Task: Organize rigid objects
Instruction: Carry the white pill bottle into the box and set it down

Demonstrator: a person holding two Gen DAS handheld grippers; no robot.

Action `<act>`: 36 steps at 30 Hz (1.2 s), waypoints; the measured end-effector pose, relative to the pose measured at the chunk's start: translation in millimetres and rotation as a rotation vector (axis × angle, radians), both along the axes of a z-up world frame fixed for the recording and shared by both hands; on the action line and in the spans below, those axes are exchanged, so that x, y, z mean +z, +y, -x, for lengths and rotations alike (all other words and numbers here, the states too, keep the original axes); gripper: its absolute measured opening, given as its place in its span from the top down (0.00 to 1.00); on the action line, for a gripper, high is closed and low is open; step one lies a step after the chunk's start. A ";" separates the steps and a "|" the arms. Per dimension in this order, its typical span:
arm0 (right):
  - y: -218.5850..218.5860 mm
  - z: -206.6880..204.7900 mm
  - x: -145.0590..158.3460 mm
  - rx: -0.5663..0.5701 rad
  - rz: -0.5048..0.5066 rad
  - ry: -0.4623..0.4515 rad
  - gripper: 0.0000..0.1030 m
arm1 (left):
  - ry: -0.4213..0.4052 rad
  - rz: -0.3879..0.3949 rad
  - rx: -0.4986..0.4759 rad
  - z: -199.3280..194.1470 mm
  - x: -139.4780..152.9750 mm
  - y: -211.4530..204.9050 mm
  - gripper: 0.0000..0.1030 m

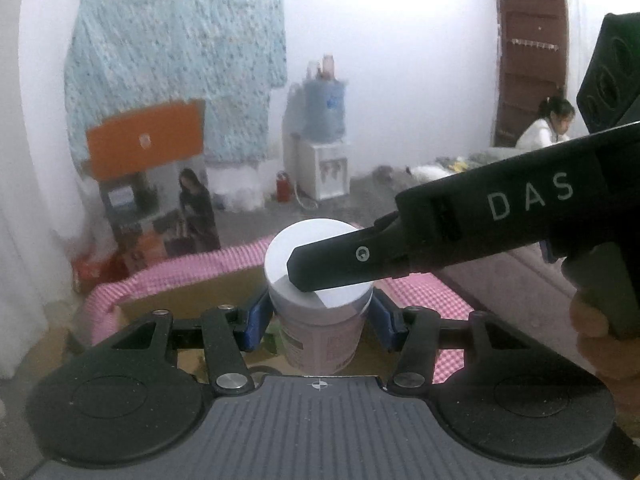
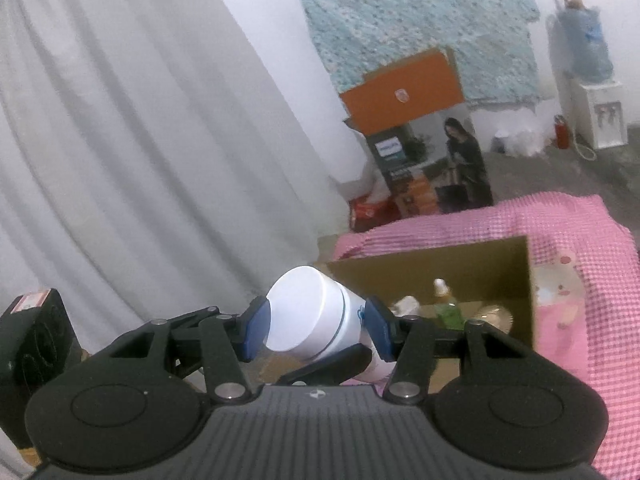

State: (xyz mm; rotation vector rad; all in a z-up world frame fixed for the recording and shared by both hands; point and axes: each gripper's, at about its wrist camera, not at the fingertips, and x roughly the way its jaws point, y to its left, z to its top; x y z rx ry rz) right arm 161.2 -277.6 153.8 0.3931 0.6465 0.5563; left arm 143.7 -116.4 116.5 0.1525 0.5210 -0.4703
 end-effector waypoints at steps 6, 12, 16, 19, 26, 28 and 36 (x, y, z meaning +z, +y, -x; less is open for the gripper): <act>-17.8 -38.4 -33.2 -0.010 -0.028 0.126 0.46 | 0.119 -0.008 -0.002 -28.6 -27.1 -9.9 0.49; -28.7 -62.0 -68.3 -0.015 -0.023 0.231 0.46 | 0.235 -0.004 0.000 -55.8 -56.9 -15.6 0.49; -30.2 -74.7 -90.5 -0.015 -0.009 0.282 0.46 | 0.297 -0.005 0.005 -68.7 -74.9 -17.9 0.49; -31.1 -84.2 -105.7 -0.011 -0.004 0.316 0.46 | 0.332 -0.010 0.010 -75.7 -84.4 -18.9 0.49; -18.8 -87.9 -106.6 -0.003 0.097 0.281 0.45 | 0.356 -0.006 0.006 -79.5 -87.8 -20.5 0.49; -17.0 -88.1 -105.6 0.003 0.114 0.277 0.45 | 0.361 0.001 0.004 -82.5 -88.8 -20.4 0.49; -2.3 -87.5 -104.1 0.021 0.234 0.261 0.40 | 0.377 -0.008 -0.014 -85.3 -96.6 -26.3 0.48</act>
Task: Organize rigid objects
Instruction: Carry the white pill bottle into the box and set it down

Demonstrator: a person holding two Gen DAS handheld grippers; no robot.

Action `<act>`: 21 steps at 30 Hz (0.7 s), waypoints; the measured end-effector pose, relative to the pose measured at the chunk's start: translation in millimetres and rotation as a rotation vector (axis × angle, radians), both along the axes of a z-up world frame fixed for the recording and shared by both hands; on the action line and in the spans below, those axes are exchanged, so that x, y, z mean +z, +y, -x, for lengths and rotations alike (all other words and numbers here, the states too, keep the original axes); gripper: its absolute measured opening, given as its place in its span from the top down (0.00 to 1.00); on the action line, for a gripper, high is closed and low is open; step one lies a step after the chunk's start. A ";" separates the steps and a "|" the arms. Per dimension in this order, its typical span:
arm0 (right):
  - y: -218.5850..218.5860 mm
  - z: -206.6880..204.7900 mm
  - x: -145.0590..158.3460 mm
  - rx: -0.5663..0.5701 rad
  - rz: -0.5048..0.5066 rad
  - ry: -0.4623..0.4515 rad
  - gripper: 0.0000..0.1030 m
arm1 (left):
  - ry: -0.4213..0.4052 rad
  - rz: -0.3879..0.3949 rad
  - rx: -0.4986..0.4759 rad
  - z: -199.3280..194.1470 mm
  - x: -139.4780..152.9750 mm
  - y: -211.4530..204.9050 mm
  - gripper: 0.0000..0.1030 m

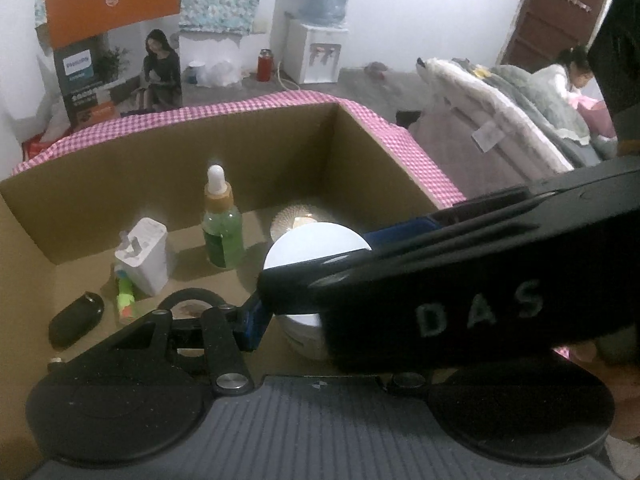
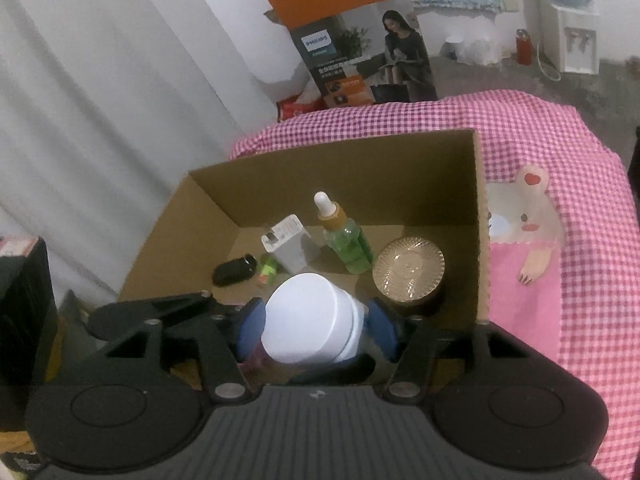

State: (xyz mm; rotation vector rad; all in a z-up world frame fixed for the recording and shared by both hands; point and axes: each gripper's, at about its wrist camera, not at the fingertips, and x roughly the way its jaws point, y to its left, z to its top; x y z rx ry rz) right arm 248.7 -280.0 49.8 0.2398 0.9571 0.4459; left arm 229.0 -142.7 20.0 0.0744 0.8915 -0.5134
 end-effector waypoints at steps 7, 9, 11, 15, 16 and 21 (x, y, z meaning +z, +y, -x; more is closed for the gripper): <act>1.1 -1.2 0.7 -0.005 0.037 0.003 0.36 | -0.023 0.009 -0.018 3.0 0.9 -1.6 0.46; 0.0 -1.4 1.6 -0.009 0.039 0.003 0.36 | -0.026 0.015 -0.022 2.5 2.2 -1.1 0.45; -1.4 -1.6 2.3 -0.011 0.035 0.006 0.35 | -0.034 0.019 -0.026 3.1 3.8 -0.1 0.42; -3.4 0.0 4.0 -0.016 0.023 0.006 0.35 | -0.053 0.012 -0.034 6.7 6.6 -2.0 0.38; -3.8 0.5 4.2 -0.017 0.018 0.006 0.35 | -0.056 0.008 -0.035 6.9 7.5 -1.0 0.36; -9.0 2.7 7.4 -0.033 -0.007 0.006 0.35 | -0.079 -0.011 -0.031 12.7 12.4 -2.1 0.31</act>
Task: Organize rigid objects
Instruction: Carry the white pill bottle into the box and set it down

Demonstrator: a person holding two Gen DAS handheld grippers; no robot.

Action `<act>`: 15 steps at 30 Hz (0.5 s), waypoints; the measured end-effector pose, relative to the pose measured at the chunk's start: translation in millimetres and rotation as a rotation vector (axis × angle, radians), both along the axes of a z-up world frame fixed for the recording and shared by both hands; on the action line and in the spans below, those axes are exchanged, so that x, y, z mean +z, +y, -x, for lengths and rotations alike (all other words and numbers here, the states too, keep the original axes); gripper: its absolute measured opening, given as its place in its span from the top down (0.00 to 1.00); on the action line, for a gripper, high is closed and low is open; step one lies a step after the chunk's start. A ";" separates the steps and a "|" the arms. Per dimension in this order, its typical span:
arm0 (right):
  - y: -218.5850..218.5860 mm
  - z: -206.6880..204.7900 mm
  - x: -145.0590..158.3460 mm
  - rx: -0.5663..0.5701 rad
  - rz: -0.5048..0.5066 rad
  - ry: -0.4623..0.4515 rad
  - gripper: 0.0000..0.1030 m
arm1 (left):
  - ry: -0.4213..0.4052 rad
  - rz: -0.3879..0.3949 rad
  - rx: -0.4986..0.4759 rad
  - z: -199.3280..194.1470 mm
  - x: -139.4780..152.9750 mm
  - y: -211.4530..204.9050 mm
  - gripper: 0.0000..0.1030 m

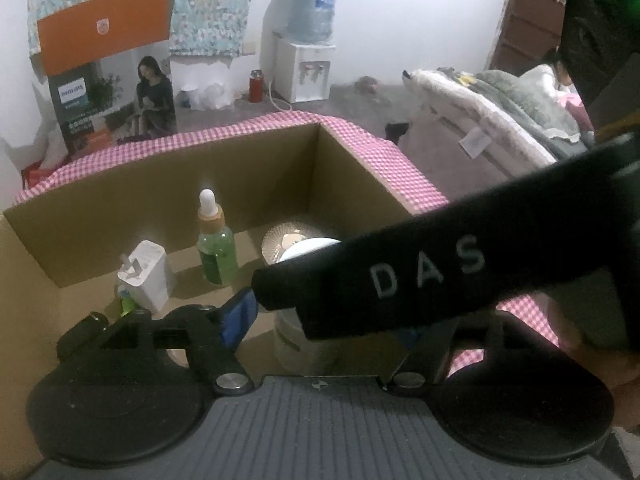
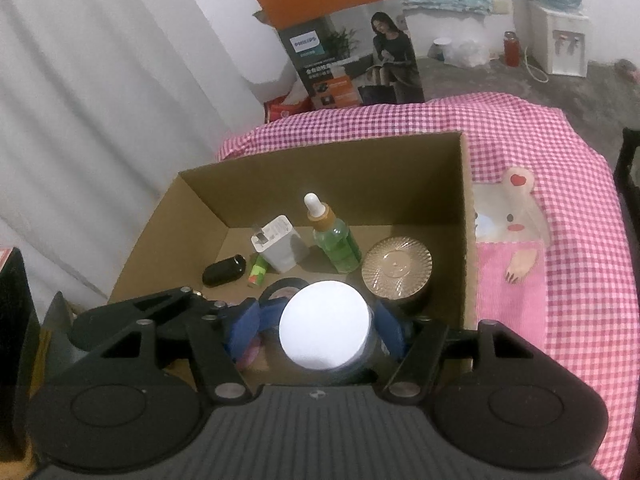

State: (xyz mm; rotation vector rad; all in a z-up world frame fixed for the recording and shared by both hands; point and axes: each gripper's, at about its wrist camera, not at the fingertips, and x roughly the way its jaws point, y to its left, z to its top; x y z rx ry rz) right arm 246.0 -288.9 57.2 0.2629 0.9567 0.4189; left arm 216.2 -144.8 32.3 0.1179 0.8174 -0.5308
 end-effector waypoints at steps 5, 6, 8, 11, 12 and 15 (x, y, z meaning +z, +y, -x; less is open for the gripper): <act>-3.6 4.2 4.8 -0.015 -0.026 -0.004 0.35 | -0.022 -0.024 0.010 6.6 5.5 0.2 0.27; -3.8 5.2 5.8 -0.017 -0.028 -0.007 0.35 | -0.024 -0.025 0.013 7.7 6.3 0.7 0.25; -4.4 7.9 8.3 -0.022 -0.032 -0.013 0.35 | -0.030 -0.028 0.020 10.4 8.7 1.6 0.23; -4.3 10.8 11.6 -0.027 -0.036 -0.018 0.34 | -0.044 -0.036 0.026 14.0 12.2 4.1 0.20; -4.3 11.7 12.6 -0.028 -0.037 -0.020 0.34 | -0.048 -0.040 0.029 15.7 13.0 5.1 0.19; -3.9 15.7 16.8 -0.029 -0.046 -0.028 0.34 | -0.059 -0.055 0.038 18.9 15.7 6.6 0.17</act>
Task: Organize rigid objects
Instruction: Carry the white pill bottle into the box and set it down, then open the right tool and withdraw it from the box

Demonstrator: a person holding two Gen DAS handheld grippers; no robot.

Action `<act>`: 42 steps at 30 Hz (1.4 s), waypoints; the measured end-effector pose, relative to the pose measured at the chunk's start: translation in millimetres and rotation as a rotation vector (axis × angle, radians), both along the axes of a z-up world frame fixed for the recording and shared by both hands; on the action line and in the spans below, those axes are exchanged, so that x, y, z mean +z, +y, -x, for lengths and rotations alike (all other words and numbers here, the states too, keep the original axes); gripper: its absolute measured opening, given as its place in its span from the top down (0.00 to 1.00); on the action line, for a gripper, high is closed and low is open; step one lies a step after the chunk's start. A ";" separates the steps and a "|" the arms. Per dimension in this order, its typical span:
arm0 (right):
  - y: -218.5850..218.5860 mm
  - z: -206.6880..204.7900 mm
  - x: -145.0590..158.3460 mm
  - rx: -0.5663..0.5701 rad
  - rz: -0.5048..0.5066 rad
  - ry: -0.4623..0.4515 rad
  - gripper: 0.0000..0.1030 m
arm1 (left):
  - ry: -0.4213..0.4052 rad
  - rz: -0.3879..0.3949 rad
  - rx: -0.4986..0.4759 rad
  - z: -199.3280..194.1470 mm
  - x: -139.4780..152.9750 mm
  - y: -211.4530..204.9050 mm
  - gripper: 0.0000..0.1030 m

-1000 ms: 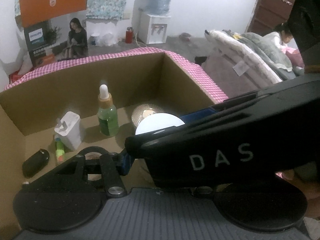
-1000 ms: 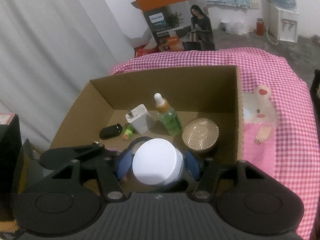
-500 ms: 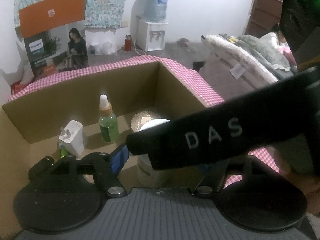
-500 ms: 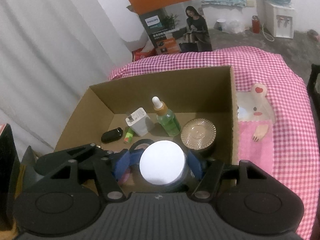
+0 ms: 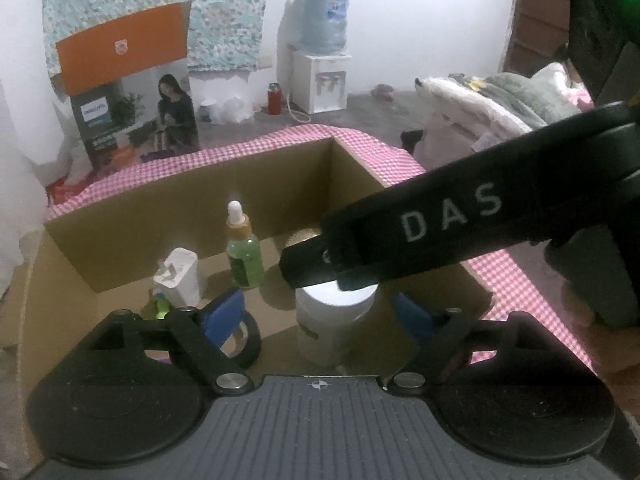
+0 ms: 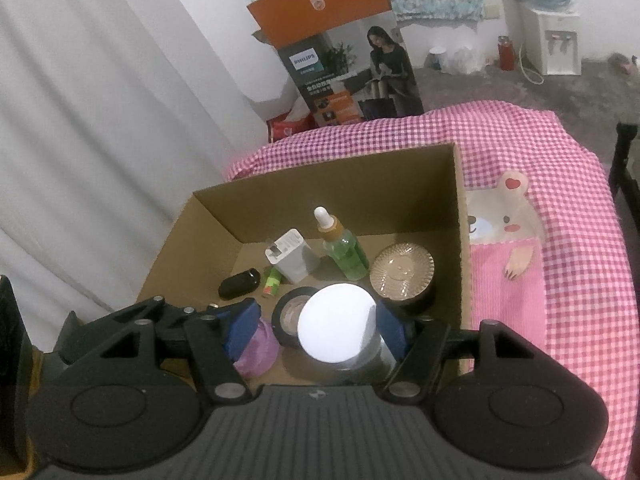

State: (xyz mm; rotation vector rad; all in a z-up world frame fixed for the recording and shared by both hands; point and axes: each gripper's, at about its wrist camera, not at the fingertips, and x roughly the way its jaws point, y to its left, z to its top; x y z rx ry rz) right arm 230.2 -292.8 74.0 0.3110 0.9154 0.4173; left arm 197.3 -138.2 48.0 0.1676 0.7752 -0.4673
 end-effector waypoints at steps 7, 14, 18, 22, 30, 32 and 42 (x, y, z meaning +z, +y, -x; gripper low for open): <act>2.4 10.5 9.7 -0.006 -0.003 -0.026 0.34 | -0.032 -0.016 0.016 10.3 8.4 3.0 0.14; 5.0 22.8 20.3 -0.012 -0.007 -0.053 0.34 | -0.070 -0.027 0.030 21.5 17.0 8.2 0.11; 7.1 32.0 26.3 -0.013 -0.006 -0.070 0.34 | -0.085 -0.033 0.035 28.4 20.4 10.8 0.10; 8.5 41.1 31.4 -0.016 -0.008 -0.086 0.34 | -0.096 -0.036 0.042 35.0 23.2 15.8 0.09; 7.0 77.9 44.8 -0.075 0.013 -0.180 0.21 | -0.125 -0.003 0.082 61.7 35.1 41.1 0.00; 6.3 91.3 46.7 -0.103 0.025 -0.210 0.14 | -0.143 0.001 0.105 68.9 37.4 49.3 0.00; 20.4 133.5 31.5 -0.253 0.171 -0.272 0.00 | -0.158 -0.043 0.267 81.5 39.3 77.2 0.00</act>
